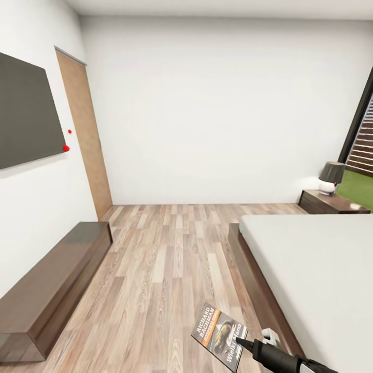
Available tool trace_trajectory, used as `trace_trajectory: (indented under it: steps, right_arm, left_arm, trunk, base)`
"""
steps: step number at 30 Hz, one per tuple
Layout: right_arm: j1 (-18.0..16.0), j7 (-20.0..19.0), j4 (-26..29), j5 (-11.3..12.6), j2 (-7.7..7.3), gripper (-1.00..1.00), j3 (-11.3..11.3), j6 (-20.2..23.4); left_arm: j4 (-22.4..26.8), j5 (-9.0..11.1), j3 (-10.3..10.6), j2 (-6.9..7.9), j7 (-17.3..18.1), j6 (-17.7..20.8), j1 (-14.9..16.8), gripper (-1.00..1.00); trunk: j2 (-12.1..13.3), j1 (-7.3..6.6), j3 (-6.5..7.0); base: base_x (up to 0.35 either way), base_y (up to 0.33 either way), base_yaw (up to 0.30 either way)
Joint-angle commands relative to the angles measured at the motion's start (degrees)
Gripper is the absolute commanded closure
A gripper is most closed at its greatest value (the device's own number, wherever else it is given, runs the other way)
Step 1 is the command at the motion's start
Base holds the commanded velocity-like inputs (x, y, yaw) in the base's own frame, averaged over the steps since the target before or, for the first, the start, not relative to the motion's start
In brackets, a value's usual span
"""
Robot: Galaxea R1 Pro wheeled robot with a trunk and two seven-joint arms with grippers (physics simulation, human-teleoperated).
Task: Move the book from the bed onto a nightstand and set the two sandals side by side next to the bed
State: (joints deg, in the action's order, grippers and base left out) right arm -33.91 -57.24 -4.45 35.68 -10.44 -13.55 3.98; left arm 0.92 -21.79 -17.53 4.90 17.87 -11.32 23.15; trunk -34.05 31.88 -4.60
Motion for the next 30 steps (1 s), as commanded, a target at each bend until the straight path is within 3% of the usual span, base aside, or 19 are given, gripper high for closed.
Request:
trace_trajectory:
  steps: [1, 30]
  right_arm:
    - [-0.1, -0.31, -0.14, 0.62, 0.02, 1.0, -0.07, 0.4]
    - [-0.1, -0.3, -0.14, 0.55, 0.07, 1.0, -0.07, 0.4]
  left_arm:
    - [-0.04, -0.54, -0.49, 0.02, 0.15, -0.19, 0.05, -1.0]
    - [-0.04, -0.54, -0.49, 0.02, 0.15, -0.19, 0.05, -1.0]
  trunk:
    - [-0.09, 0.05, -0.11]
    - [-0.09, 0.05, -0.11]
  base:
    - [0.259, 0.0, 0.0]
    - [0.259, 0.0, 0.0]
